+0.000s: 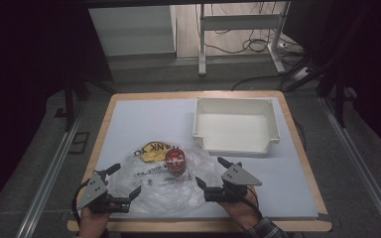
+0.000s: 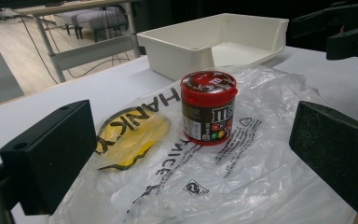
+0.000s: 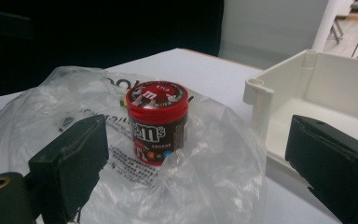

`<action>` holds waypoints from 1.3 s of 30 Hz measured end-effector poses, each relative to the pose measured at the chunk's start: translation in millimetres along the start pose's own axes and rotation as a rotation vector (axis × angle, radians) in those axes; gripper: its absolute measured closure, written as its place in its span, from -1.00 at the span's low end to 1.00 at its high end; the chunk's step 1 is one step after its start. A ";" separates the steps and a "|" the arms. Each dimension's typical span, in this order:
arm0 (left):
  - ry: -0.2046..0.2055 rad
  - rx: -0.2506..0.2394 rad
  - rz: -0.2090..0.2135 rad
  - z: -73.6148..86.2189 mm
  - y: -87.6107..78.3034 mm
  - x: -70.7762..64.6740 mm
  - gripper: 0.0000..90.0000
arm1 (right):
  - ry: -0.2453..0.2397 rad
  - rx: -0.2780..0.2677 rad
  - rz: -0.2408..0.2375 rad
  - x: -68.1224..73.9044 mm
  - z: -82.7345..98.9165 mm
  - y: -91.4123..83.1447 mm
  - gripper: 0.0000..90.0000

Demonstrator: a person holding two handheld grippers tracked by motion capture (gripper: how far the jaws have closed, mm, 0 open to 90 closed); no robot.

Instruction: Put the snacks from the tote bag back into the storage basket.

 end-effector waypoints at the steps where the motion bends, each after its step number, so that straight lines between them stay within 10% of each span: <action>1: 0.000 -0.001 0.000 -0.1 -0.1 0.0 -0.99 | -0.002 -0.019 0.014 2.1 -1.8 2.6 -0.86; 39: 0.001 -0.005 0.004 -0.8 -0.6 -0.1 -0.98 | 0.013 -0.045 0.049 35.9 9.8 67.5 -0.82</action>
Point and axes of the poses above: each handheld gripper's, and its own axes: y roughly forward along the jaws, z roughly out of its underside, x roughly to its left, the point moved 7 cm from there along y, roughly forward along the jaws, and after that the axes turned 2 degrees about -x, right-handed, at the moved point
